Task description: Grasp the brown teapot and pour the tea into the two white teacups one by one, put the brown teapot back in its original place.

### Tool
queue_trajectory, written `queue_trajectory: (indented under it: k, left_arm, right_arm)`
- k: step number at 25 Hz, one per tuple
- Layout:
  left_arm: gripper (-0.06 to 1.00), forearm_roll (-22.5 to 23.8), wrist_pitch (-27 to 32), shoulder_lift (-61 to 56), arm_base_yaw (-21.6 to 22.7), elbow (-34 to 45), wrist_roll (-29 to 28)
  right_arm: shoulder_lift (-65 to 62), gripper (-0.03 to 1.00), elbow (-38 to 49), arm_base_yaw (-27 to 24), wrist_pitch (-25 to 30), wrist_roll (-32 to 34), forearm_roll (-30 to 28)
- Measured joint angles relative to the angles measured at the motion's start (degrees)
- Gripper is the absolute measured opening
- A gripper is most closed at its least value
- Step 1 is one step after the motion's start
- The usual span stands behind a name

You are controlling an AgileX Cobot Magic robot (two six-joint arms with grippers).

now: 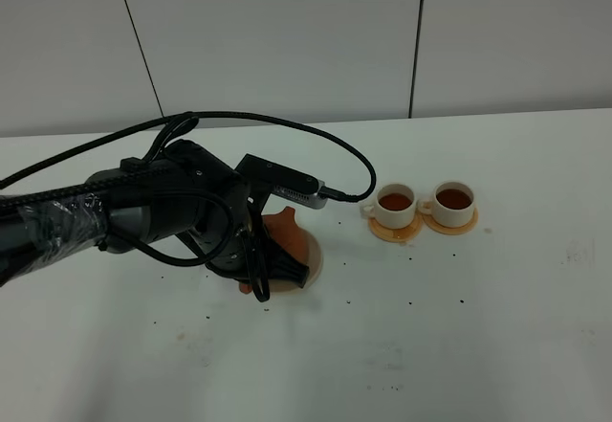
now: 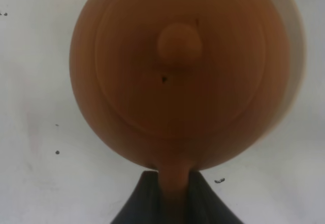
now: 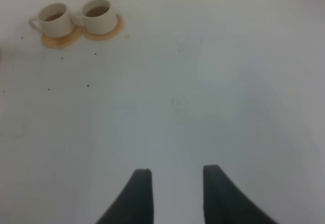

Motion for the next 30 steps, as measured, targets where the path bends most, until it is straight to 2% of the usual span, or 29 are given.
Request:
queue_trajectory:
  k: [19,30]
  left_arm:
    - [0.17,-0.9,-0.26,0.27,0.0,-0.02,1.14]
    - [0.36,-1.0,-0.44,0.27,0.0,-0.08,1.19]
  right_arm:
    - [0.0,0.24,0.0,0.0,0.0,0.0,0.0]
    - [0.0,0.24,0.0,0.0,0.0,0.0,0.0]
